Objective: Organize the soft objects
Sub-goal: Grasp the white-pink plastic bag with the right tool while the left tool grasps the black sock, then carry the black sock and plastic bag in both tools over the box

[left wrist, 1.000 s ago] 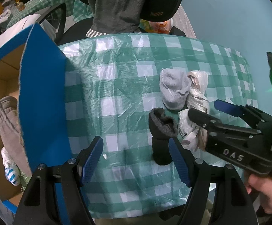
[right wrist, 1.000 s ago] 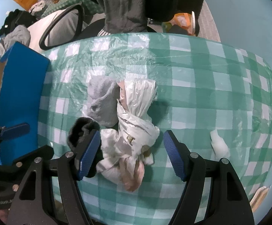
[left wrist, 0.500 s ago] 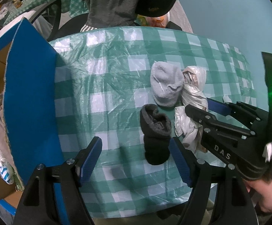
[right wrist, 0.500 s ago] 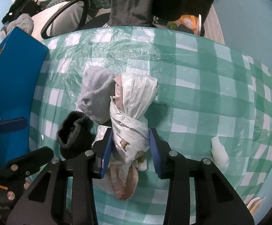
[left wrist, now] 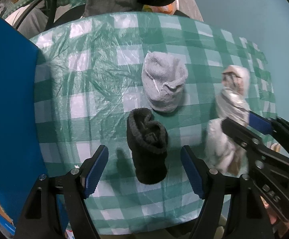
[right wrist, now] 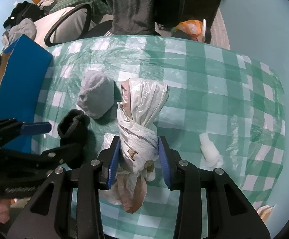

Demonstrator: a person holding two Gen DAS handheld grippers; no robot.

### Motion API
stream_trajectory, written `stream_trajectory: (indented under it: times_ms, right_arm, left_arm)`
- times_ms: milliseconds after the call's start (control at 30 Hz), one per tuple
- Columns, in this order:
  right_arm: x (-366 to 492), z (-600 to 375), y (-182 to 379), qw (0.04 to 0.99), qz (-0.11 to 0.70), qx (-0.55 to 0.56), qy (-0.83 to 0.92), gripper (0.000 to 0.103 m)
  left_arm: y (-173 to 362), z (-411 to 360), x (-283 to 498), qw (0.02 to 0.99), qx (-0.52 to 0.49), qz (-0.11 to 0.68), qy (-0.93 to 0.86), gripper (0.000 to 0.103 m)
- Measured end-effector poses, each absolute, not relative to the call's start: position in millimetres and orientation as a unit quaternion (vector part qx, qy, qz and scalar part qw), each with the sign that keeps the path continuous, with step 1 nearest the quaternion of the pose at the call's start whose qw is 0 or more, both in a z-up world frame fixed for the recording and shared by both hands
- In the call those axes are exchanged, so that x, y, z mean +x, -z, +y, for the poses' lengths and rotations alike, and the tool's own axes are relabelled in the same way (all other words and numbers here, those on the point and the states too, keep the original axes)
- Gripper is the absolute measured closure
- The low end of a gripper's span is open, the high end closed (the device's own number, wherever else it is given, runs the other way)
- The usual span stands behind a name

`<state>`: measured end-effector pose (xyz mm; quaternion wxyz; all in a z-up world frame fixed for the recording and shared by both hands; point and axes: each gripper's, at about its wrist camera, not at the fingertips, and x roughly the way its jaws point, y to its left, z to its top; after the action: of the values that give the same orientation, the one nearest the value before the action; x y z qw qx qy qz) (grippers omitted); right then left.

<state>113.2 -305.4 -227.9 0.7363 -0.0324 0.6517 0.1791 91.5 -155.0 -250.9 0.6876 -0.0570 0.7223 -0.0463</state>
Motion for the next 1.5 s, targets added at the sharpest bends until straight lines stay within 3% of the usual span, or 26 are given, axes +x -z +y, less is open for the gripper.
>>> stream_trajectory:
  times_ms: [233,300,533,833,1500]
  right_arm:
    - [109.0,-313.0,226.6,0.736,0.652,-0.030,-0.181,0.066]
    - [107.8,-314.3,226.0,0.736,0.651,-0.031,-0.182,0.066]
    - [104.6,-315.5,220.4,0.739,0.645,-0.039,-0.192,0.066]
    - [100.1,-311.9,207.3,0.745,0.635,-0.049,-0.197,0.066]
    - [91.6,-304.9,149.5,0.770,0.603,-0.055,-0.201,0.066]
  left_arm:
    - [269.4,-161.8,94.3,0.681,-0.044,0.731,0.030,0.027]
    - [273.1,-163.4,94.5,0.682,-0.044,0.730,0.026,0.031]
    - [277.3,-165.0,81.4,0.689,-0.036,0.724,0.026,0.066]
    - [260.0,-162.3,69.2,0.701,-0.022,0.712,0.028,0.066]
    - [162.9,-157.7,48.2,0.750,-0.002,0.659,0.053,0.066]
